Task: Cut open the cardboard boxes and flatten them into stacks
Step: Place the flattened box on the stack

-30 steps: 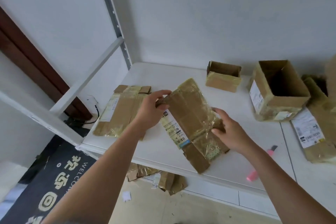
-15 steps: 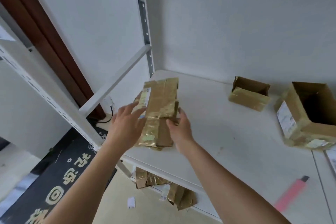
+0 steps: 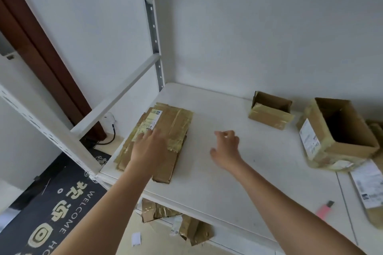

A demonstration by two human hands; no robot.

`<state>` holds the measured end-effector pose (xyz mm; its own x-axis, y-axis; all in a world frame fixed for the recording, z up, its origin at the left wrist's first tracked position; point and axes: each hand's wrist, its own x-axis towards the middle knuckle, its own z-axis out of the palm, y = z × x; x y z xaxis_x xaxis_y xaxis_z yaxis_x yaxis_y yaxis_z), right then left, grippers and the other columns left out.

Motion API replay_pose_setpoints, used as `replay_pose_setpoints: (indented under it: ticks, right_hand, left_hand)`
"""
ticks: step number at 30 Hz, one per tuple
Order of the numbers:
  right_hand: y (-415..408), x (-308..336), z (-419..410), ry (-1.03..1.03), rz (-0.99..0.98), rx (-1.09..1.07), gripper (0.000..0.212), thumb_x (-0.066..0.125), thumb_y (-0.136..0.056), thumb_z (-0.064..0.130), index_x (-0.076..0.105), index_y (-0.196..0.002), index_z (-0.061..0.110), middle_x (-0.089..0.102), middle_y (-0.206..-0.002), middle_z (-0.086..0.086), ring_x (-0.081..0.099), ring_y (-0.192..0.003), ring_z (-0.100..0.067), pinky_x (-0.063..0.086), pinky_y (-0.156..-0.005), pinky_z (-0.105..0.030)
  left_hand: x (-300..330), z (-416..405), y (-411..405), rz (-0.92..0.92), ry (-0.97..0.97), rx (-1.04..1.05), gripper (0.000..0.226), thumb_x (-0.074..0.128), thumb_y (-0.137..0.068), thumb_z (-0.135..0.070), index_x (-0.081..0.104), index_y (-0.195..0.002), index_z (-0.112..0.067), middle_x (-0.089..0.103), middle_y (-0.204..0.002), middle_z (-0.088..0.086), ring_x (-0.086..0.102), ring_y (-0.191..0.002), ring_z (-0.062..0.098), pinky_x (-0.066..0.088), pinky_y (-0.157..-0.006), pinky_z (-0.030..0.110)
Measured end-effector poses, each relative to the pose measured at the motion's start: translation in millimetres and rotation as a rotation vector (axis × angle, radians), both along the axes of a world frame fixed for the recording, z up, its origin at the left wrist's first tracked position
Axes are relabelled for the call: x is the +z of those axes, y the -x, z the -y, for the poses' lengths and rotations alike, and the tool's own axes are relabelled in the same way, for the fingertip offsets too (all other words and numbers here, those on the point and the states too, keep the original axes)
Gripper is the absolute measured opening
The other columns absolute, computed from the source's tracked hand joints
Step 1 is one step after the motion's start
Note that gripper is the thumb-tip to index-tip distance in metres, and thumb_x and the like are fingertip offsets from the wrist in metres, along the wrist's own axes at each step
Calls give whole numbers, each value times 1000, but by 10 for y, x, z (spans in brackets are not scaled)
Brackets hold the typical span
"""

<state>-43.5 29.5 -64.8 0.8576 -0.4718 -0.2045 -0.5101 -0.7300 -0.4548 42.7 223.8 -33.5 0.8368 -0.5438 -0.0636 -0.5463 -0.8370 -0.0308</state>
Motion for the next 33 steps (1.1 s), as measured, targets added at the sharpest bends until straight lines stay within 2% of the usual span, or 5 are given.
replay_pose_setpoints:
  ticks: [4, 10, 17, 22, 33]
  right_hand:
    - [260, 173, 689, 146, -13, -99, 49, 52, -95, 17, 39, -142, 11, 24, -143, -11, 23, -131, -31, 40, -98, -37]
    - [401, 319, 1470, 420, -66, -137, 42, 56, -93, 19, 46, -133, 12, 31, -144, -13, 32, -129, -35, 39, -101, -40]
    - [172, -8, 2111, 504, -49, -129, 73, 50, -97, 21, 7, -156, 17, 16, -163, -4, 11, -148, -32, 16, -117, -53]
    - [159, -257, 2145, 600, 78, -140, 26, 47, -101, 24, 64, -120, 20, 57, -113, -2, 31, -126, -29, 23, -111, -51]
    - [1014, 134, 1126, -347, 435, -281, 27, 50, -102, 20, 52, -75, 14, 54, -69, -5, 48, -61, -14, 34, -53, -17]
  left_hand:
    - [191, 565, 161, -49, 132, -134, 22, 39, -100, -17, 57, -111, -15, 56, -111, 6, 60, -105, 29, 41, -74, 34]
    - [102, 1209, 309, -88, 91, -328, 26, 39, -102, -26, 59, -113, -15, 59, -114, 7, 61, -106, 30, 41, -74, 33]
    - [-62, 1524, 296, 59, 150, -380, 29, 37, -104, -28, 56, -122, -15, 58, -114, 6, 60, -105, 27, 38, -72, 33]
    - [-220, 1509, 333, 91, 144, -389, 28, 38, -104, -29, 55, -120, -15, 58, -112, 5, 59, -104, 25, 39, -72, 34]
    - [95, 1296, 580, 41, 92, -389, 32, 39, -104, -33, 53, -128, -17, 45, -136, 3, 55, -114, 22, 45, -87, 36]
